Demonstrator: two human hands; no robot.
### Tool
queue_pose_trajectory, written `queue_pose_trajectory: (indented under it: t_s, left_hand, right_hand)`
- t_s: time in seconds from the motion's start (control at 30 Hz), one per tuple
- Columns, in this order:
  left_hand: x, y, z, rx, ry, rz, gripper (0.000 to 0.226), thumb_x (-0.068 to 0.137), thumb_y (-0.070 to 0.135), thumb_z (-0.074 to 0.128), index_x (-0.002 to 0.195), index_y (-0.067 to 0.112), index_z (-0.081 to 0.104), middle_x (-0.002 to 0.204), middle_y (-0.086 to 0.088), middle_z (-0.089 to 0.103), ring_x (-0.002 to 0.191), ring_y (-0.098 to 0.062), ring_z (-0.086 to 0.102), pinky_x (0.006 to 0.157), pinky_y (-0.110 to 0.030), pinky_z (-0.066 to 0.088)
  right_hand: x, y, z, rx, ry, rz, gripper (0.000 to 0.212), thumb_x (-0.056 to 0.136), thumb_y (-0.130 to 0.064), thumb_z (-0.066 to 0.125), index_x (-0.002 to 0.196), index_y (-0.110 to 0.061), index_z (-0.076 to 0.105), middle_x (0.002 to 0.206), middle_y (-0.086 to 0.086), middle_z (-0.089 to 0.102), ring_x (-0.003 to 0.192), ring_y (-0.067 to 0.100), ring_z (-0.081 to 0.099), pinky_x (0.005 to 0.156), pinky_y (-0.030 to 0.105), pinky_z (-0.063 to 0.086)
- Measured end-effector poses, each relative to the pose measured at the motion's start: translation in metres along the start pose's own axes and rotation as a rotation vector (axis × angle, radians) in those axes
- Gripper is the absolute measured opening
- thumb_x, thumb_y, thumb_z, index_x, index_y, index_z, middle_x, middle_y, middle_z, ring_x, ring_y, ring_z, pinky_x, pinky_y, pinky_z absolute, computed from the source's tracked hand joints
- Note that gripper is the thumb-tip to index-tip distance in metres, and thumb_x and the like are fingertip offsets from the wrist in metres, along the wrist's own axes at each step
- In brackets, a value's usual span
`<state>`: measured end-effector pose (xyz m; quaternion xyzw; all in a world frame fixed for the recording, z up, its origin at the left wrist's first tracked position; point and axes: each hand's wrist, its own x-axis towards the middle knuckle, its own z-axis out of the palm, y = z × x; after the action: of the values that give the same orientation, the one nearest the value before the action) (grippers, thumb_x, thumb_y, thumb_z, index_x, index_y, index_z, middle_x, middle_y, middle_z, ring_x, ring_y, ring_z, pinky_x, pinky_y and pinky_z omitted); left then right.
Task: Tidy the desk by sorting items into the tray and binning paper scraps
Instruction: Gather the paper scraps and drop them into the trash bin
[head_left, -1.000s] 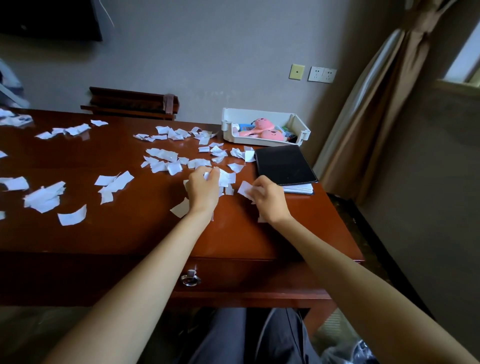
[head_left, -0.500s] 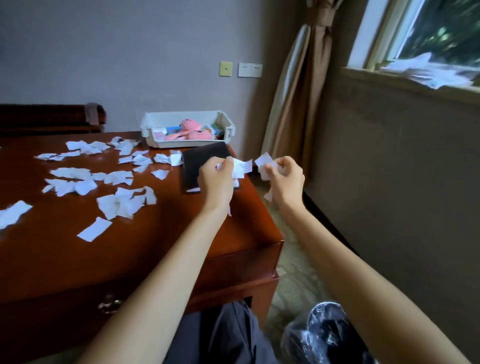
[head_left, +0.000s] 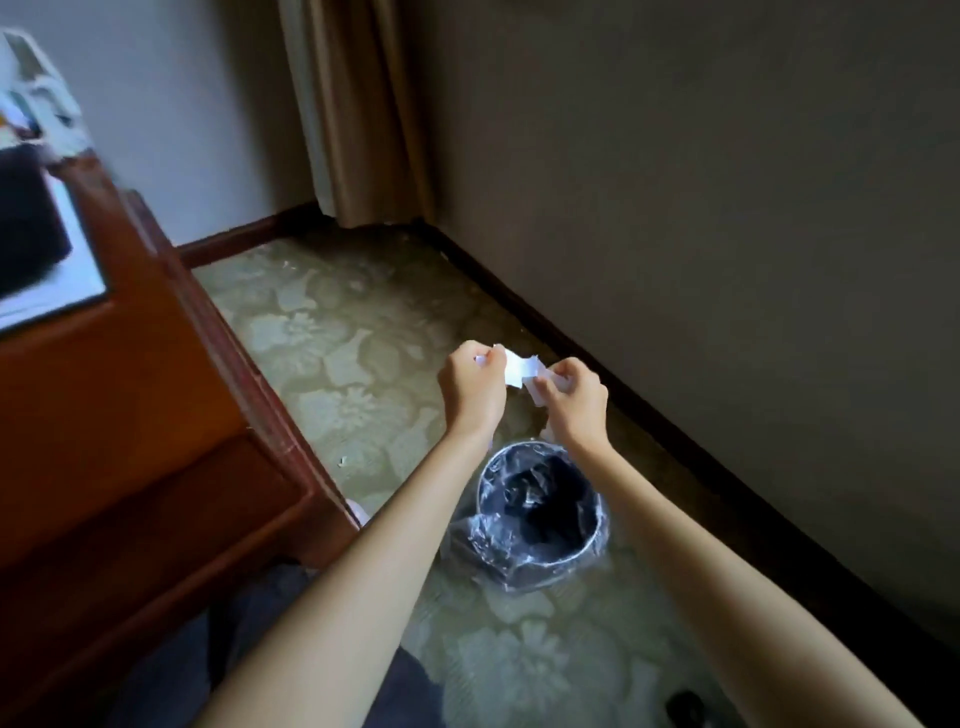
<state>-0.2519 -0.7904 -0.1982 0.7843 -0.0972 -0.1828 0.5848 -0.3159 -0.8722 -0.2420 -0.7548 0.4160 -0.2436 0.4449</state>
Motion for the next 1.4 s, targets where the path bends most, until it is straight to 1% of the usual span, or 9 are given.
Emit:
queue_pose_trajectory:
  t_s: [0.13, 0.2, 0.37, 0.6, 0.8, 0.93, 1.1, 1.23, 1.4]
  left_hand:
    - [0.025, -0.054, 0.042, 0.177, -0.082, -0.134, 0.027, 0.090, 0.014, 0.048, 0.065, 0.006, 0.051, 0.080, -0.017, 0.060, 0.076, -0.025, 0.050, 0.066, -0.027, 0.036]
    - [0.037, -0.081, 0.058, 0.294, -0.142, -0.188, 0.029, 0.089, 0.012, 0.048, 0.061, 0.004, 0.050, 0.085, -0.024, 0.064, 0.079, -0.032, 0.054, 0.068, -0.033, 0.041]
    - [0.059, -0.142, 0.086, 0.549, -0.300, -0.300, 0.027, 0.089, 0.013, 0.048, 0.097, -0.006, 0.064, 0.106, -0.024, 0.067, 0.100, -0.038, 0.061, 0.081, -0.036, 0.049]
    - [0.083, -0.201, 0.130, 0.645, -0.452, -0.405, 0.030, 0.088, 0.010, 0.047, 0.098, -0.015, 0.060, 0.108, -0.032, 0.063, 0.104, -0.043, 0.060, 0.085, -0.042, 0.050]
    - [0.099, -0.230, 0.152, 0.784, -0.506, -0.442, 0.034, 0.091, 0.017, 0.042, 0.112, -0.003, 0.061, 0.118, -0.023, 0.062, 0.111, -0.038, 0.056, 0.091, -0.038, 0.045]
    - [0.103, -0.237, 0.161, 0.746, -0.506, -0.448, 0.034, 0.095, 0.014, 0.037, 0.115, -0.003, 0.059, 0.122, -0.022, 0.059, 0.116, -0.036, 0.053, 0.095, -0.036, 0.044]
    - [0.102, -0.243, 0.153, 0.679, -0.547, -0.458, 0.037, 0.092, -0.004, 0.034, 0.116, 0.001, 0.061, 0.128, -0.016, 0.058, 0.115, -0.033, 0.055, 0.096, -0.033, 0.045]
    - [0.097, -0.240, 0.134, 0.758, -0.597, -0.428, 0.038, 0.088, -0.011, 0.032, 0.106, 0.005, 0.062, 0.114, -0.018, 0.056, 0.106, -0.033, 0.053, 0.096, -0.035, 0.043]
    - [0.085, -0.212, 0.111, 0.893, -0.650, -0.298, 0.045, 0.089, -0.008, 0.032, 0.126, 0.006, 0.052, 0.132, -0.018, 0.051, 0.115, -0.034, 0.054, 0.096, -0.040, 0.048]
  right_hand:
    - [0.009, 0.069, 0.012, -0.139, -0.084, 0.160, 0.023, 0.088, -0.017, 0.059, 0.098, 0.003, 0.059, 0.089, 0.006, 0.056, 0.084, 0.019, 0.049, 0.068, 0.024, 0.033]
    - [0.015, 0.096, 0.020, -0.160, -0.113, 0.286, 0.017, 0.086, -0.013, 0.056, 0.092, 0.003, 0.060, 0.083, 0.006, 0.056, 0.079, 0.020, 0.049, 0.065, 0.026, 0.033]
    - [0.027, 0.153, 0.044, -0.227, -0.231, 0.502, 0.015, 0.084, -0.007, 0.047, 0.081, 0.002, 0.058, 0.075, 0.011, 0.056, 0.063, 0.022, 0.047, 0.054, 0.031, 0.035]
    - [0.043, 0.220, 0.068, -0.291, -0.326, 0.647, 0.023, 0.090, -0.008, 0.044, 0.101, 0.003, 0.060, 0.099, 0.021, 0.064, 0.083, 0.031, 0.055, 0.075, 0.037, 0.048]
    - [0.060, 0.250, 0.081, -0.258, -0.368, 0.690, 0.016, 0.090, -0.010, 0.044, 0.094, -0.002, 0.057, 0.093, 0.015, 0.058, 0.086, 0.028, 0.053, 0.070, 0.030, 0.039]
    - [0.062, 0.264, 0.084, -0.277, -0.431, 0.695, 0.029, 0.094, -0.014, 0.043, 0.116, 0.001, 0.056, 0.121, 0.019, 0.058, 0.112, 0.034, 0.053, 0.091, 0.033, 0.042]
    - [0.058, 0.270, 0.082, -0.348, -0.561, 0.691, 0.039, 0.092, -0.008, 0.041, 0.130, -0.008, 0.050, 0.139, 0.014, 0.047, 0.125, 0.031, 0.046, 0.099, 0.030, 0.038]
    - [0.052, 0.264, 0.082, -0.420, -0.656, 0.652, 0.043, 0.090, -0.006, 0.039, 0.128, -0.016, 0.054, 0.134, 0.013, 0.053, 0.124, 0.030, 0.048, 0.101, 0.030, 0.038]
    - [0.042, 0.246, 0.075, -0.496, -0.705, 0.585, 0.044, 0.086, -0.003, 0.041, 0.126, -0.012, 0.057, 0.132, 0.015, 0.055, 0.129, 0.031, 0.041, 0.106, 0.034, 0.038]
